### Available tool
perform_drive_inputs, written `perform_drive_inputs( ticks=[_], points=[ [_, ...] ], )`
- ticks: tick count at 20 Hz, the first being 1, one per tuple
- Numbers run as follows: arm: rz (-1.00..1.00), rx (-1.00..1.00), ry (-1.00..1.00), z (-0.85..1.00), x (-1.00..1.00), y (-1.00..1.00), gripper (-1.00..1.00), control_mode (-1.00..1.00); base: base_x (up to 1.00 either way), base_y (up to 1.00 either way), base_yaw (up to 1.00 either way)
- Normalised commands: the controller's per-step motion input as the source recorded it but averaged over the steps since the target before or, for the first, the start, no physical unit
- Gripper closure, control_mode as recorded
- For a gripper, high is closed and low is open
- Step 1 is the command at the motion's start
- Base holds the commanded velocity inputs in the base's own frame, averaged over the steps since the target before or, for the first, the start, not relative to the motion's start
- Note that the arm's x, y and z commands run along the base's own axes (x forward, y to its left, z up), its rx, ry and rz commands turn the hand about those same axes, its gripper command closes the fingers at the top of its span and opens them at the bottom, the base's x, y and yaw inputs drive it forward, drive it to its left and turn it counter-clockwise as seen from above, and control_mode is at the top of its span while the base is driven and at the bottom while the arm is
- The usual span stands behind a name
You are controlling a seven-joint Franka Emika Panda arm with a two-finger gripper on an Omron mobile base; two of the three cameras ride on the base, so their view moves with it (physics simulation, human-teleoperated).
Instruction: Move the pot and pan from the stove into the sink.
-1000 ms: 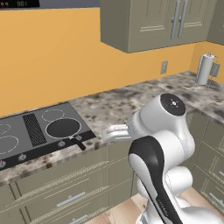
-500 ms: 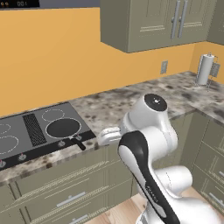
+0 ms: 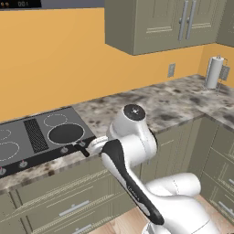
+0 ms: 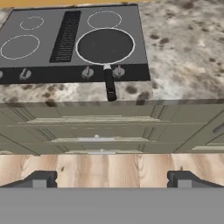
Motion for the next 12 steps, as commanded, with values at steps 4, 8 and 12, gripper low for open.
perform_drive_inputs(
  ticks=[4, 8, 12],
  points=[
    [0.0, -0.08, -0.08, -0.26, 0.28, 0.25, -1.0, -1.0, 0.0, 0.0, 0.0],
    [0.0, -0.04, -0.01, -0.07, 0.09, 0.11, -1.0, -1.0, 0.0, 0.0, 0.0],
    [0.0, -0.02, 0.0, -0.03, 0.06, 0.0, -1.0, -1.0, 0.0, 0.0, 0.0]
  ],
)
